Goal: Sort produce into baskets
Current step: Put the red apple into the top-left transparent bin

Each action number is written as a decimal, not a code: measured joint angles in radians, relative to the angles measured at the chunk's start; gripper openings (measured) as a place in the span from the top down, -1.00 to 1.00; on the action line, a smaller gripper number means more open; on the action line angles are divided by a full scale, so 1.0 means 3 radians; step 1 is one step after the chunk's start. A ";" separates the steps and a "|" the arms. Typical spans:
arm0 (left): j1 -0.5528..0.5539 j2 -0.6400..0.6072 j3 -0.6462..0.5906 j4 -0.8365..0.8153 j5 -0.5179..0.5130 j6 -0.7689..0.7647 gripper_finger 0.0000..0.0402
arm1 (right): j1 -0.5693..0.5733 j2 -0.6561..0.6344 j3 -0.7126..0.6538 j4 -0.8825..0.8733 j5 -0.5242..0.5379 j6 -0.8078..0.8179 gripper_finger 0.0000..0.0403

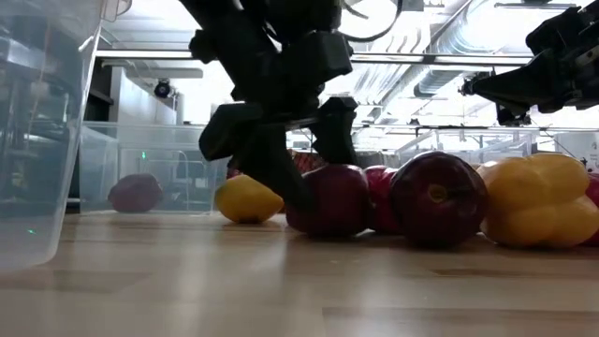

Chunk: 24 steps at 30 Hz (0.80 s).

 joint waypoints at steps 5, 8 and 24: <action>0.0081 0.0001 0.0000 -0.0008 0.0055 -0.0334 -0.73 | 0.0001 0.0000 0.0000 -0.0001 0.0000 0.0000 0.92; 0.0107 0.0000 0.0000 -0.0013 0.0055 -0.0460 -0.60 | 0.0001 0.0000 0.0000 0.0000 0.0001 0.0000 0.92; 0.0427 -0.1243 0.0072 -0.0087 0.0403 -0.1075 -0.20 | 0.0001 0.0000 0.0000 -0.0001 0.0000 0.0000 0.92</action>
